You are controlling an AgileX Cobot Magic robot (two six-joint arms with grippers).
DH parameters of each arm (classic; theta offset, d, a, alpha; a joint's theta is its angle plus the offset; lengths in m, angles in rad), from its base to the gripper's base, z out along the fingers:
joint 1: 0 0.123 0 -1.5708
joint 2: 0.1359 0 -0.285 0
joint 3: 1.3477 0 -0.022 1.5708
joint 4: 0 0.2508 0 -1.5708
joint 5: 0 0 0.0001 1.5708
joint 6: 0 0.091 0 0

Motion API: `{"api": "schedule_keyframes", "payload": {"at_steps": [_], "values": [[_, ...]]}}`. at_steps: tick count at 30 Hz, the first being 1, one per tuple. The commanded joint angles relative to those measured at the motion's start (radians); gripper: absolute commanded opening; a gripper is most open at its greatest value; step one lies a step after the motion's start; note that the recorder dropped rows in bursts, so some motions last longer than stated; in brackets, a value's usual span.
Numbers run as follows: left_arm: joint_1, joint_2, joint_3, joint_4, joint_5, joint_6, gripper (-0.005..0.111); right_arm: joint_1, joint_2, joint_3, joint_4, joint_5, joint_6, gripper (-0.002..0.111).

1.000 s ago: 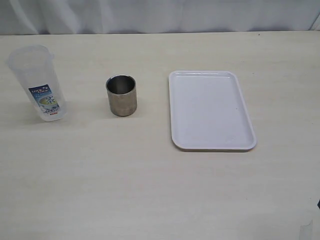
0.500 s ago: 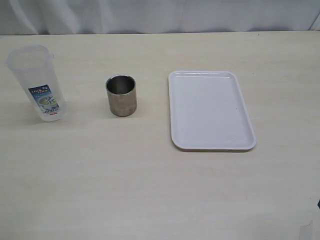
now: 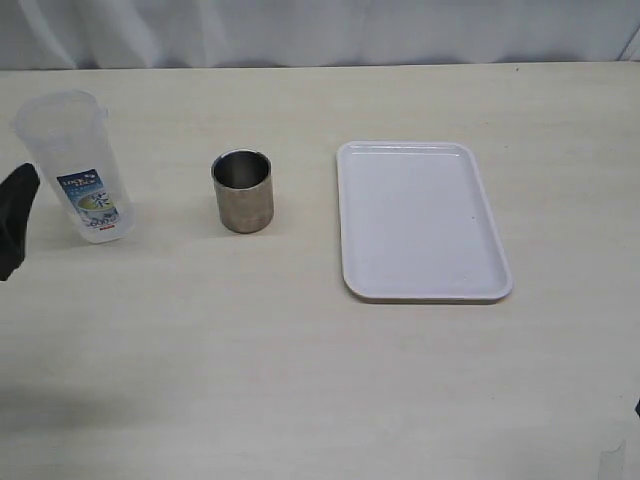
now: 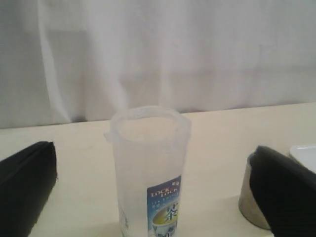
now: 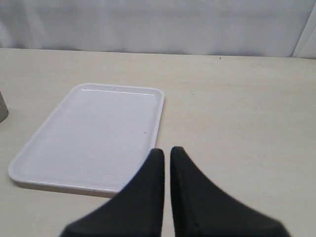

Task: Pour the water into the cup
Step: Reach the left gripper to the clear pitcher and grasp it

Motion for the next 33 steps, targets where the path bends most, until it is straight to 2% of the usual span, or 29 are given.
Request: {"api": "schedule_keyframes", "payload": {"at_steps": [1, 5, 14, 33], "values": [[-0.002, 0.204, 0.003, 0.003, -0.213, 0.03, 0.105, -0.006, -0.005, 0.004, -0.008, 0.001, 0.004, 0.004], [-0.002, 0.333, 0.001, 0.014, -0.229, 0.048, 0.105, -0.006, -0.005, 0.004, -0.008, 0.001, 0.004, 0.004], [-0.002, 0.557, -0.142, 0.053, -0.229, 0.052, 0.105, -0.006, -0.005, 0.004, -0.008, 0.001, 0.004, 0.004], [-0.002, 0.733, -0.331, 0.073, -0.229, 0.042, 0.105, -0.006, -0.005, 0.004, -0.008, 0.001, 0.004, 0.004]]}}
